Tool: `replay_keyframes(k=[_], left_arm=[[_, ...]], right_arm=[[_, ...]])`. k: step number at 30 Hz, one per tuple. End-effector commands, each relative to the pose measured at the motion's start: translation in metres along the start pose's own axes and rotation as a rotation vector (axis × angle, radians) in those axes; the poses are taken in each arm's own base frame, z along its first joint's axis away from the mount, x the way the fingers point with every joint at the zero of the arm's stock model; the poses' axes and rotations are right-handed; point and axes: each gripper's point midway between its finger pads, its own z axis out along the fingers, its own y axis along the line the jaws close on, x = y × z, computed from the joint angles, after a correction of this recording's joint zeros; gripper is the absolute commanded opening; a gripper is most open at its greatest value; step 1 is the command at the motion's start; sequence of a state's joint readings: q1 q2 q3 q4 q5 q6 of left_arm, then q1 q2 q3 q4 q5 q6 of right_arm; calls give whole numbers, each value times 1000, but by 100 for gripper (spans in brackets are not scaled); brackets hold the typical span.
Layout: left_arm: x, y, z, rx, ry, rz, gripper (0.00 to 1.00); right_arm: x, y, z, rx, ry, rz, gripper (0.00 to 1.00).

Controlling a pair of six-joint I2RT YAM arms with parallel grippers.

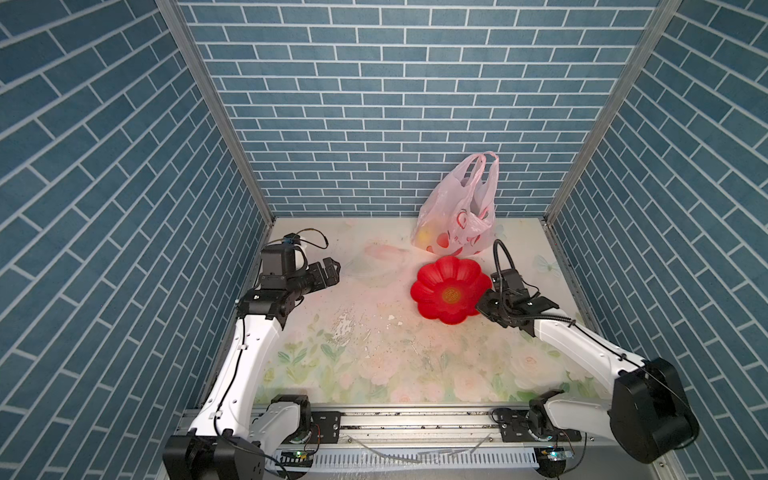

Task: Take the fake fruits out of the plastic bag
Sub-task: 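Drag the red plate with the right gripper away from the bag, then reach the left gripper to the pink bag and grasp its top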

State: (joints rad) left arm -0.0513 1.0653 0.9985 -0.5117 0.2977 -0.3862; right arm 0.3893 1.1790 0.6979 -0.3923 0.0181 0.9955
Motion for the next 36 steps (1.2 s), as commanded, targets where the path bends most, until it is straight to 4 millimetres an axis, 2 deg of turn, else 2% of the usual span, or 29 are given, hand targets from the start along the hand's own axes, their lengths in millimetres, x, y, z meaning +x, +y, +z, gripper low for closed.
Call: replay_keyframes(k=[1, 7, 13, 19, 25, 28, 33, 36], left_arm=[[-6, -14, -4, 24, -3, 22, 100], [-2, -32, 0, -9, 46, 111, 99], [0, -59, 9, -2, 58, 170, 99], [1, -85, 23, 10, 86, 226, 99], [-5, -113, 42, 9, 107, 280, 99], [-6, -130, 57, 8, 127, 319, 99], [0, -160, 94, -6, 169, 414, 99], [5, -185, 116, 1, 170, 487, 99]], right_arm=[[-5, -44, -14, 95, -34, 64, 0], [-21, -84, -24, 127, -56, 159, 0], [-33, -105, -21, 143, -39, 209, 0], [-34, -109, -18, 122, -17, 218, 0], [-33, -113, -21, 117, -19, 211, 6], [-33, -114, -21, 119, -20, 208, 8], [-35, -113, -22, 108, -23, 206, 12], [-35, -111, -22, 99, -17, 202, 14]])
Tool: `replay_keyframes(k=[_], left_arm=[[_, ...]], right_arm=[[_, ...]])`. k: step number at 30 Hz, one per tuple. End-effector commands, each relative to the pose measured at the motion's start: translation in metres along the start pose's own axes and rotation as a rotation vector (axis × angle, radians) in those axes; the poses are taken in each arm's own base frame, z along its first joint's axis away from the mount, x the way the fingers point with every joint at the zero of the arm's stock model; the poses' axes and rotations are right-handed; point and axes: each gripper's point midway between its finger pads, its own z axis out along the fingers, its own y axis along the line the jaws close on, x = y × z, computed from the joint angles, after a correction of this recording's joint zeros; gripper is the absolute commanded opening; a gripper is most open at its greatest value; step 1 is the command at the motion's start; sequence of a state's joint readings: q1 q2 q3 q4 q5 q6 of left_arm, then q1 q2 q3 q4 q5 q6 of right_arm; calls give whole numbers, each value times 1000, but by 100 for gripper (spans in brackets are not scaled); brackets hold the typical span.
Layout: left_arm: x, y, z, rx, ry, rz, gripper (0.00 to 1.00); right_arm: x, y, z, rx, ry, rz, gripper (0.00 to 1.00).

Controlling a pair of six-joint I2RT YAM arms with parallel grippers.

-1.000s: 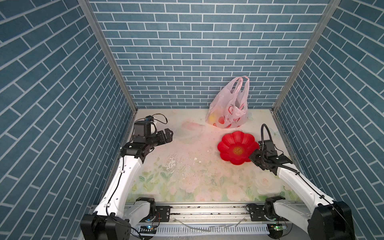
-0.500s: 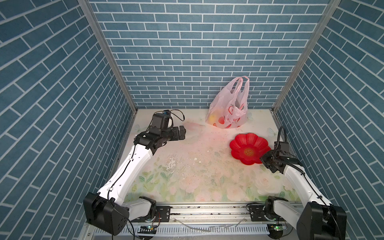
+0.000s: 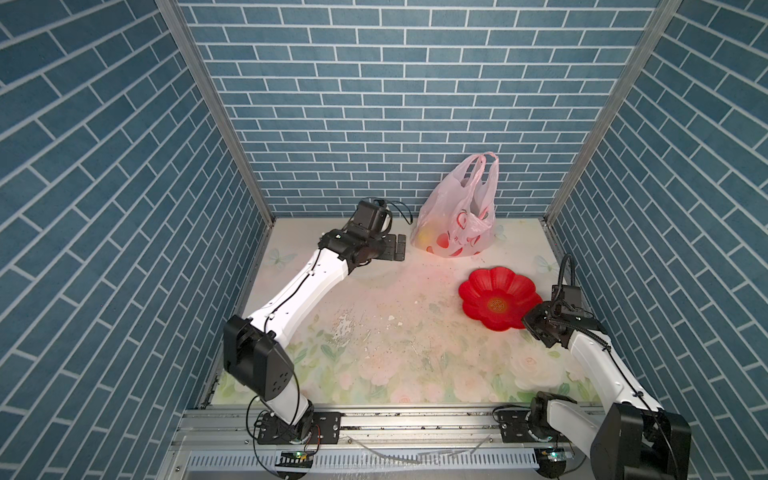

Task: Take the fake fruits out of the plastic bag
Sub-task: 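Reach the left gripper to the pink bag and grasp its top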

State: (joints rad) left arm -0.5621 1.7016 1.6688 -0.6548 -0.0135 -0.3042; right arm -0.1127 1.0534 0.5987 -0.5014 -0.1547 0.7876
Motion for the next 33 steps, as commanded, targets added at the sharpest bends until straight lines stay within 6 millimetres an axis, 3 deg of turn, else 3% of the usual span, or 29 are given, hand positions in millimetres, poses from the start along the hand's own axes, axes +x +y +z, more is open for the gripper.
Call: replay_keyframes(k=[1, 8, 14, 21, 27, 33], left_arm=[[-3, -21, 17, -29, 12, 114, 99], [-20, -88, 66, -37, -62, 363, 99], [-19, -137, 106, 17, -124, 477, 99], [-26, -168, 147, 69, -215, 496, 99], [-35, -190, 174, 107, -304, 510, 99], [-48, -194, 197, 71, -410, 502, 99]], right_arm=[[5, -3, -2, -4, 19, -24, 16], [3, -2, -11, -2, -2, -47, 29], [3, -1, -16, -5, 1, -56, 41], [0, 2, -30, -8, -23, -90, 63], [-5, 3, -51, 1, -71, -128, 66], [-12, 4, -69, 7, -131, -154, 67]])
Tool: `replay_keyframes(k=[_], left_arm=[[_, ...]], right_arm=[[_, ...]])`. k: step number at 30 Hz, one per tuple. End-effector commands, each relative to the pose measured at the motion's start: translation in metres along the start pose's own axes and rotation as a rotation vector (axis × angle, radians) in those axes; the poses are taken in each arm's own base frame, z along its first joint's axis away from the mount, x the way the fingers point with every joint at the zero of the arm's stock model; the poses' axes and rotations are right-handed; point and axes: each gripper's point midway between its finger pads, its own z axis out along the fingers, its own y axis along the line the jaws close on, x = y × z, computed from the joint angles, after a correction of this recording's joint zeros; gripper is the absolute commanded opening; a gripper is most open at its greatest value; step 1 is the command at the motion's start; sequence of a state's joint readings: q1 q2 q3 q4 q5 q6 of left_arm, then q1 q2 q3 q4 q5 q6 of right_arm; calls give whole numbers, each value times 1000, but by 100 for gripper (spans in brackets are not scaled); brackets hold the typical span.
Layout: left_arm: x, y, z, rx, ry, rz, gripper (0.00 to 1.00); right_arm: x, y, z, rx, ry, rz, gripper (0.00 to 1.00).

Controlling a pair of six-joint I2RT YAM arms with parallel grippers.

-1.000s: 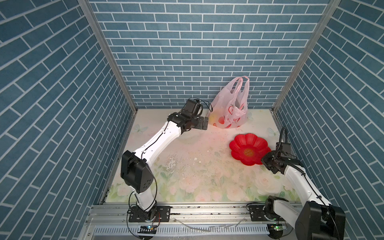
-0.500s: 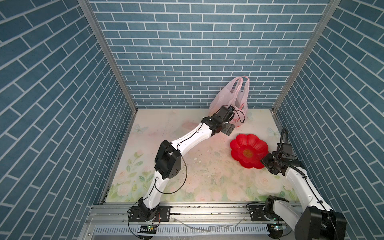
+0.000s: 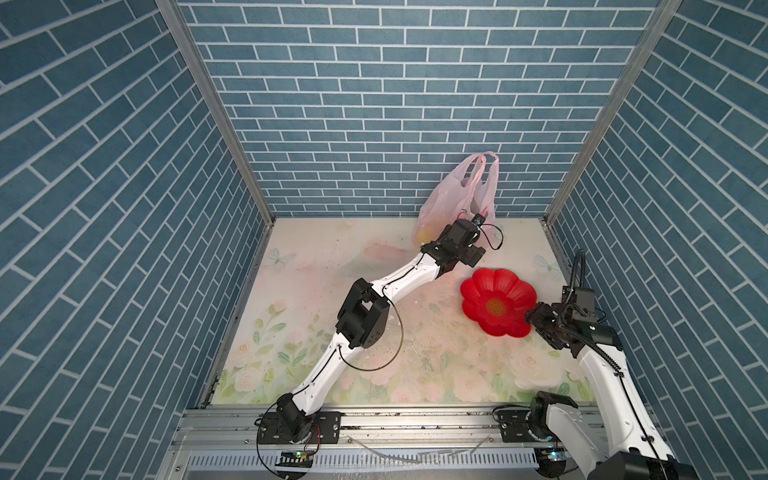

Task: Take the fake fruits out of the plastic bag
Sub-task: 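Reach the left gripper to the pink bag and grasp its top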

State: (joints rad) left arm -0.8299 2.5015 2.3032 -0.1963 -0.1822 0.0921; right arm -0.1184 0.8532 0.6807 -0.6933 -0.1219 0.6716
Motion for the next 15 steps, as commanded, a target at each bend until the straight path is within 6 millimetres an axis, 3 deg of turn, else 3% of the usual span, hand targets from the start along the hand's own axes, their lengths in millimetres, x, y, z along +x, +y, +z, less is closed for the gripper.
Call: replay_keyframes(k=[1, 8, 15], left_arm=[[-22, 6, 8, -59, -110, 1, 99], [-21, 30, 23, -136, -140, -60, 98], [-16, 48, 31, -177, -141, -112, 72]], right_arm=[[-9, -4, -16, 40, -46, -34, 67], [-18, 5, -26, 15, -72, -57, 68], [-22, 9, -27, 7, -77, -76, 68]])
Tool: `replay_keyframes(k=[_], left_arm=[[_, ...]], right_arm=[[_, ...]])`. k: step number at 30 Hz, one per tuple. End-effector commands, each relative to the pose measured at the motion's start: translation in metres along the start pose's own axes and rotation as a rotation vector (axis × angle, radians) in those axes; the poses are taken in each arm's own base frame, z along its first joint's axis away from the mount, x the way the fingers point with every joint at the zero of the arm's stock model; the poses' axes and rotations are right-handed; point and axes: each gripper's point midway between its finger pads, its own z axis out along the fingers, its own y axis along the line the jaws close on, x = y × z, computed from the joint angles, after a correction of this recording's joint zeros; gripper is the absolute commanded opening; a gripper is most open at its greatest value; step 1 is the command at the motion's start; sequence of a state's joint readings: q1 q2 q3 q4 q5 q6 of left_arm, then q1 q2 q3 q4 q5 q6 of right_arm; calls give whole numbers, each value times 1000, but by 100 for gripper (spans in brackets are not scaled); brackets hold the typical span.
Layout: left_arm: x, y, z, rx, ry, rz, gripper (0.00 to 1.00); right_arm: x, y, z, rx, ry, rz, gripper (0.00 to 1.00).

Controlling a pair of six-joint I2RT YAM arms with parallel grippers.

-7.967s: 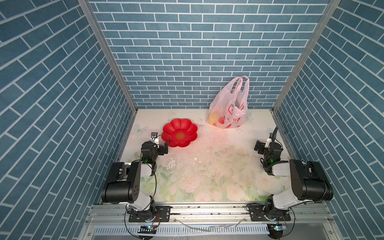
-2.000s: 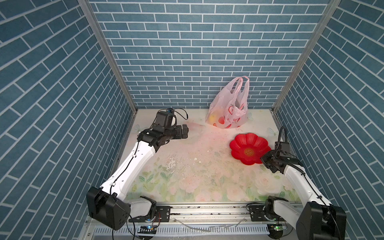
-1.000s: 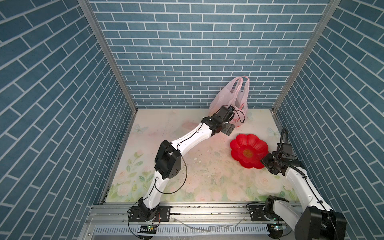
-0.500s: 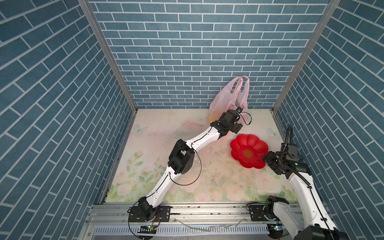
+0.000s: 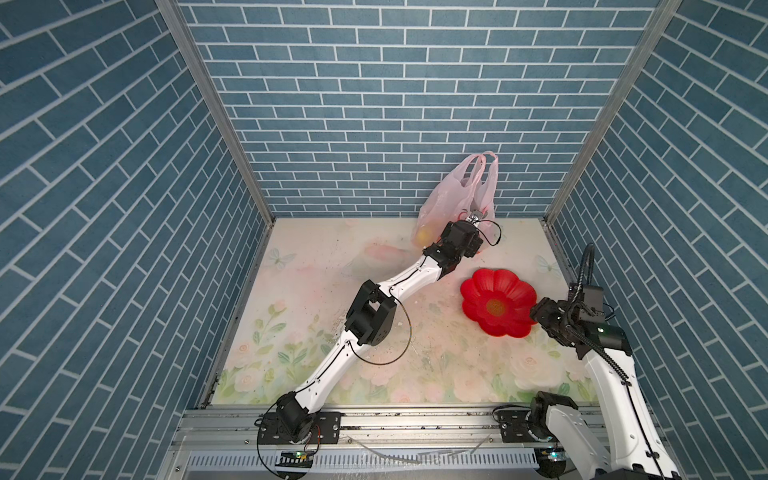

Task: Take the fake fruits out of the plastic bag
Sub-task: 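Reach the left gripper to the pink bag and grasp its top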

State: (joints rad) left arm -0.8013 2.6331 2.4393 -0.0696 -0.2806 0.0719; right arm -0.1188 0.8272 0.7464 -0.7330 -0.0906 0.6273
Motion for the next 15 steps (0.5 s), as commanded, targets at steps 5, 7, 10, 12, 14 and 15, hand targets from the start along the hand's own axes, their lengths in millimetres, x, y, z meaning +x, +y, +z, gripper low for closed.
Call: replay_keyframes(k=[5, 7, 10, 12, 14, 15], left_arm=[[-5, 29, 7, -71, -19, -79, 50], [-5, 35, 7, -82, -14, -87, 41], [-6, 43, 3, -90, -3, -101, 28], [-6, 49, -3, -103, 8, -110, 20], [-6, 59, -11, -122, 20, -117, 15], [-3, 64, -16, -132, 30, -120, 13]], right_arm=[[-7, 2, -4, 5, -15, -24, 68], [-7, 2, -4, 4, -16, -22, 68], [-6, 9, -3, -36, -9, -24, 68], [-6, 11, -2, -53, -9, -24, 68], [-5, 14, -1, -67, -6, -25, 68], [-5, 15, 0, -75, -3, -26, 68]])
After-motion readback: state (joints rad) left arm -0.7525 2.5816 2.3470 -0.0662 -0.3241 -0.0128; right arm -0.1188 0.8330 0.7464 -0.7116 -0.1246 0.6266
